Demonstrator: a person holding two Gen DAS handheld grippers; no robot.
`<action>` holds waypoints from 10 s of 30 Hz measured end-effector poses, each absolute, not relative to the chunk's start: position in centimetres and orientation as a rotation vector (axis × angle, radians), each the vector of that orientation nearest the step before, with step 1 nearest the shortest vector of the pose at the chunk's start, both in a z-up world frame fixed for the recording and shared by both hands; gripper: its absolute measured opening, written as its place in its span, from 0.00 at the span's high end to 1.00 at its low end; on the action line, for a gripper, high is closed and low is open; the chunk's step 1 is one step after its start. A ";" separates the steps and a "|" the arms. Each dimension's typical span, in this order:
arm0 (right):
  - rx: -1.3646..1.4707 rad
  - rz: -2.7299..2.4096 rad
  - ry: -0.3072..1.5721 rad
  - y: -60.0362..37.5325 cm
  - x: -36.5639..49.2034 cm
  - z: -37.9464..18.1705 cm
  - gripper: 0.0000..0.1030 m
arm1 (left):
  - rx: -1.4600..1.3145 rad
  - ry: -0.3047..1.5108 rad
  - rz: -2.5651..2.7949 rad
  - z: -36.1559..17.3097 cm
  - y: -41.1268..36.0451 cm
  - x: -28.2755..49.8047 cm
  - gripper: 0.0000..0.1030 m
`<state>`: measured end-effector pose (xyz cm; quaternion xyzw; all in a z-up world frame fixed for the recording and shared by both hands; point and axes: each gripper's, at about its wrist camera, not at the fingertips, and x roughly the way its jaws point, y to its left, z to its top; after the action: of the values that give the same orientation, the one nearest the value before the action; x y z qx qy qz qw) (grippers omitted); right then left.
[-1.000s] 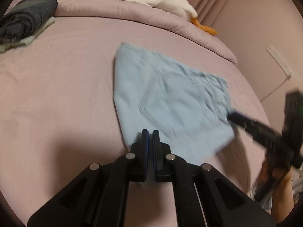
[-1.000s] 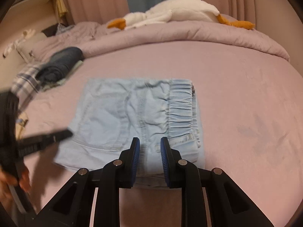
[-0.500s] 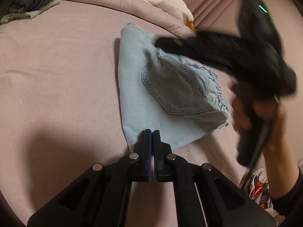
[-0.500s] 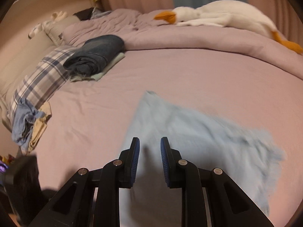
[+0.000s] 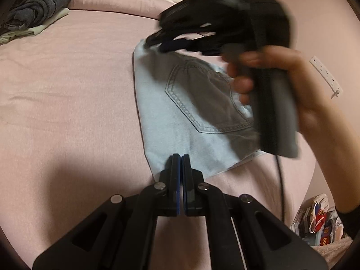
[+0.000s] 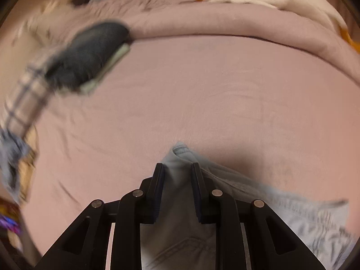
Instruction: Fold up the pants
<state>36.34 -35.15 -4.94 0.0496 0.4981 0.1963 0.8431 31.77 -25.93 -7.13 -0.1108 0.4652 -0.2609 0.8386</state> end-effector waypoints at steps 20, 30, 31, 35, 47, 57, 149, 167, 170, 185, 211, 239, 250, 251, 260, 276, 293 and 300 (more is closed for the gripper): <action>0.064 0.173 0.936 -48.1 18.8 -5.0 0.77 | -0.074 0.988 -0.471 -6.5 -27.5 32.4 0.96; 0.250 0.177 0.869 -49.8 17.8 -5.6 0.77 | 0.039 0.986 -0.422 -6.4 -28.5 32.4 0.96; 0.271 0.179 0.862 -49.9 17.8 -5.6 0.77 | 0.044 0.987 -0.415 -6.4 -28.6 32.4 0.96; 0.328 0.208 0.858 -49.9 17.6 -4.7 0.69 | 0.040 0.998 -0.403 -6.1 -28.4 32.5 0.95; 0.415 0.239 0.811 -51.3 14.6 -3.2 0.57 | 0.041 1.001 -0.371 -6.1 -28.7 32.1 0.96; 0.574 0.266 0.808 -52.3 13.4 -4.2 0.50 | 0.019 0.999 -0.369 -6.2 -28.6 32.1 0.96; 0.559 0.377 0.980 -53.1 25.7 -7.7 0.27 | -0.237 1.081 -0.523 -6.6 -29.3 40.4 0.36; 0.287 0.242 0.851 -49.5 23.7 -4.2 0.54 | -0.112 1.032 -0.388 -5.4 -30.0 39.6 0.77; 0.251 0.233 0.821 -49.0 23.2 -3.4 0.57 | -0.071 1.011 -0.384 -4.9 -30.4 39.4 0.82; 0.144 0.264 0.734 -46.1 20.2 -0.8 0.60 | -0.030 0.966 -0.351 -3.0 -29.5 36.0 0.85; -0.010 0.394 0.645 -38.3 16.4 2.5 0.60 | -0.044 0.842 -0.203 0.7 -22.5 29.9 0.85; -0.040 0.396 0.664 -35.3 22.6 0.9 0.60 | -0.025 0.838 -0.184 -0.9 -21.1 37.8 0.85; -0.015 0.388 0.670 -35.3 26.5 0.3 0.60 | 0.005 0.867 -0.194 -1.9 -21.6 42.6 0.85; -0.017 0.396 0.685 -35.4 27.0 0.0 0.60 | 0.001 0.886 -0.193 -2.4 -21.7 43.0 0.85; 0.135 0.336 0.908 -38.2 31.3 -4.1 0.47 | -0.075 1.000 -0.170 -5.1 -20.2 45.6 0.44; 0.043 0.129 0.991 -41.2 27.3 -6.0 0.29 | -0.012 1.045 -0.004 -5.7 -17.8 42.7 0.08; 0.043 0.272 0.855 -41.0 17.7 3.1 0.07 | 0.000 0.826 -0.023 7.1 -19.6 30.5 0.01; 0.042 0.310 0.828 -40.3 16.4 4.5 0.07 | 0.071 0.780 0.022 9.6 -20.9 27.4 0.01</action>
<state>16.36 -40.31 4.49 0.0203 0.4007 0.1502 0.9036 27.43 -20.92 9.58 0.0344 0.3802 0.0109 0.9242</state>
